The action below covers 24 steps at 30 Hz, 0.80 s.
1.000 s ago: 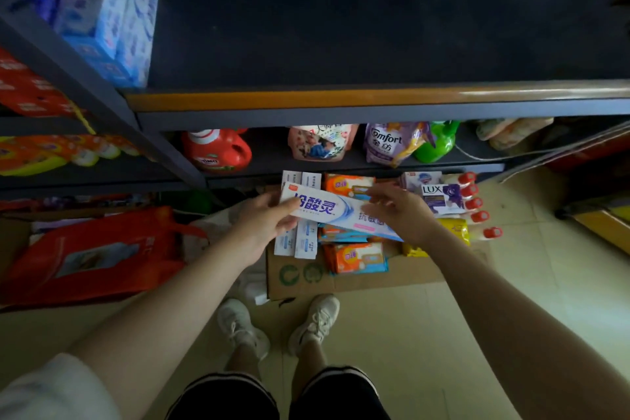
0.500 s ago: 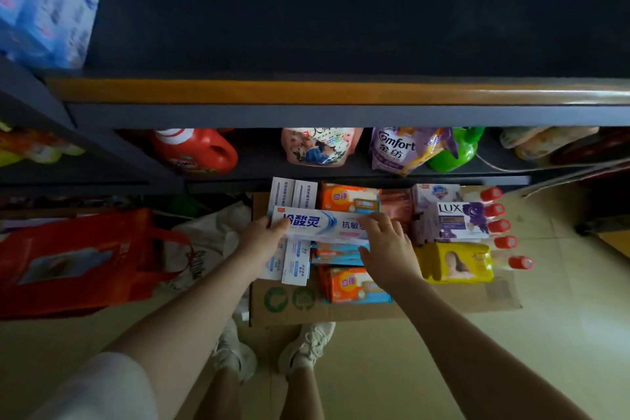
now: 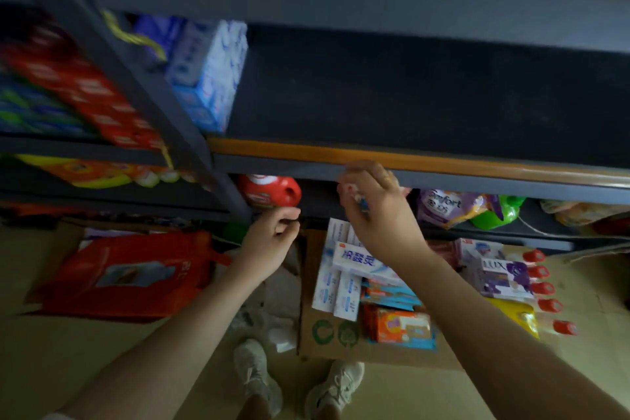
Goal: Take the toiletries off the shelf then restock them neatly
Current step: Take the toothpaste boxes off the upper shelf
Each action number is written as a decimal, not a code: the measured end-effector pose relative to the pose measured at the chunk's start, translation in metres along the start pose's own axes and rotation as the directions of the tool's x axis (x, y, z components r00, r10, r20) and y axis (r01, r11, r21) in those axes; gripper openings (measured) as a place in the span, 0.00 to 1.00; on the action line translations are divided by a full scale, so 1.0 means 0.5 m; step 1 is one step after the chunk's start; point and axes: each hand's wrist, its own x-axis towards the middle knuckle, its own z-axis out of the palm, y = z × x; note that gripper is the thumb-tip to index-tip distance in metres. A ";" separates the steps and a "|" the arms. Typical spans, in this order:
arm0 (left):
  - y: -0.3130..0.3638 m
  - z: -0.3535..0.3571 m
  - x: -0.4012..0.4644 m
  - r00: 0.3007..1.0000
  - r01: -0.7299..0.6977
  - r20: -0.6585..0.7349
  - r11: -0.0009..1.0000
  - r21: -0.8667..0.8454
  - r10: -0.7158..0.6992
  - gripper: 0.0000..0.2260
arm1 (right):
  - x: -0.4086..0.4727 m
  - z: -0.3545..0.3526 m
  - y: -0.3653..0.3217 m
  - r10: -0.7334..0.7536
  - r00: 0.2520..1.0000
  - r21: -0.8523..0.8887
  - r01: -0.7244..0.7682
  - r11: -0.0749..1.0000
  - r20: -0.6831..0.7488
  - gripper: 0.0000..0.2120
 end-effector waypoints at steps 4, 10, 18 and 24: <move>0.059 -0.170 -0.039 0.971 -0.187 -0.144 0.981 0.054 0.193 0.09 | 0.136 0.056 -0.131 -0.128 0.991 0.065 0.126 0.990 0.033 0.17; 0.066 -0.334 -0.066 0.904 -0.316 -0.249 0.936 0.153 0.346 0.09 | 0.303 0.117 -0.237 -0.198 0.965 0.010 0.199 0.980 0.174 0.27; 0.045 -0.348 -0.055 0.916 -0.322 -0.235 0.945 0.056 0.326 0.09 | 0.324 0.127 -0.193 -0.176 0.945 -0.207 0.237 0.949 0.274 0.23; 0.040 -0.328 -0.053 0.920 -0.338 -0.190 0.940 0.051 0.342 0.10 | 0.333 0.134 -0.208 -0.117 0.968 -0.215 0.165 0.963 0.221 0.22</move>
